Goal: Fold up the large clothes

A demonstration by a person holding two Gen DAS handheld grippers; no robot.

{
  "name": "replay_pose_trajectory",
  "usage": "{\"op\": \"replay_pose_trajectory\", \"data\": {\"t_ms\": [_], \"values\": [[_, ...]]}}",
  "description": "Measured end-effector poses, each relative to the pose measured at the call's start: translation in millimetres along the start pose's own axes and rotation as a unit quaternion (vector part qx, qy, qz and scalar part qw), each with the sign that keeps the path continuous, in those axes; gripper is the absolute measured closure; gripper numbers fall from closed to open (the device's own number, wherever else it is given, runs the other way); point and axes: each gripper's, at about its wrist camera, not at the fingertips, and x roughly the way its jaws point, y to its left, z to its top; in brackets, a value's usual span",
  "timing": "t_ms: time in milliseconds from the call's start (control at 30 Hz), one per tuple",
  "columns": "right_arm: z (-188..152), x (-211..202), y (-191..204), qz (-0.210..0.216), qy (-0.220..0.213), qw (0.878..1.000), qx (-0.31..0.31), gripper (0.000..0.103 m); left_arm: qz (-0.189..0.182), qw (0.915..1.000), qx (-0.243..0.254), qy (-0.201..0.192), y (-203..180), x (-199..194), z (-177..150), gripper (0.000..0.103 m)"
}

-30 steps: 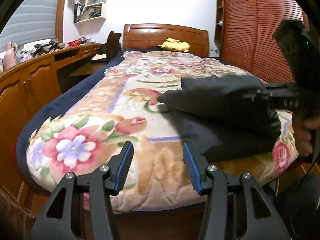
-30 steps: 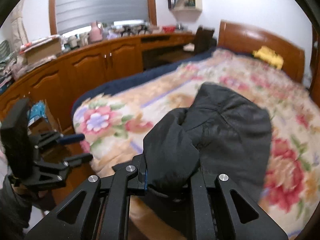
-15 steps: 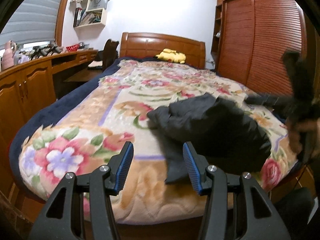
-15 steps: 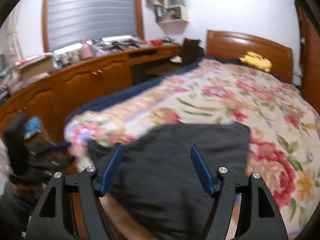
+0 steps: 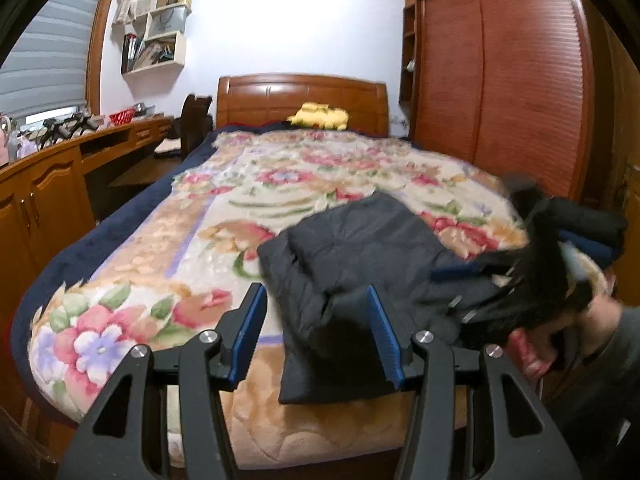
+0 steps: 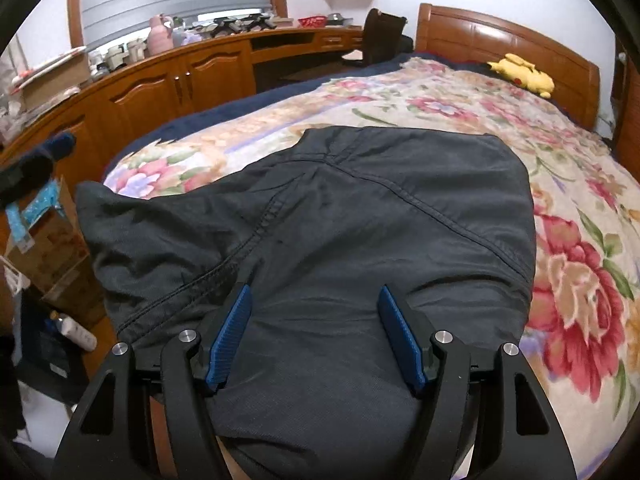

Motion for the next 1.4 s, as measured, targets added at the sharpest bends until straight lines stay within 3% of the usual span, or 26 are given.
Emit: {"op": "replay_pose_trajectory", "data": {"t_ms": [100,267,533,700,900,1000,1200,1267,1333,1400], "values": [[7,-12,-10,0.013,-0.001,1.0,0.004,0.035,-0.002,0.9999,-0.008,0.015,8,8,-11,0.052],[24,-26,-35,-0.032,-0.015,0.999,0.001,0.034,-0.012,0.9989,-0.01,0.044,17,26,-25,0.052],[37,9,-112,-0.097,0.01,0.994,0.041,0.031,-0.026,0.998,0.002,0.058,15,36,-41,0.051],[43,40,-149,-0.103,0.031,0.992,0.072,0.029,-0.034,0.9977,0.001,0.059,16,20,-43,0.051],[48,62,-174,-0.105,0.037,0.988,0.104,0.014,-0.037,0.9952,0.006,0.091,15,28,-63,0.051],[46,68,-183,-0.089,0.043,0.988,0.122,0.01,-0.034,0.9939,-0.002,0.105,16,42,-70,0.051],[43,71,-192,-0.053,0.046,0.986,0.152,0.009,-0.056,0.9941,-0.025,0.09,21,52,-63,0.052],[41,75,-195,-0.031,0.05,0.984,0.167,0.009,-0.064,0.9941,-0.024,0.084,21,54,-62,0.056],[38,82,-197,0.004,0.062,0.98,0.187,0.01,-0.091,0.9918,-0.027,0.085,21,57,-61,0.077],[34,89,-194,0.047,0.075,0.975,0.203,0.032,-0.104,0.9905,-0.027,0.086,20,58,-61,0.09]]}}
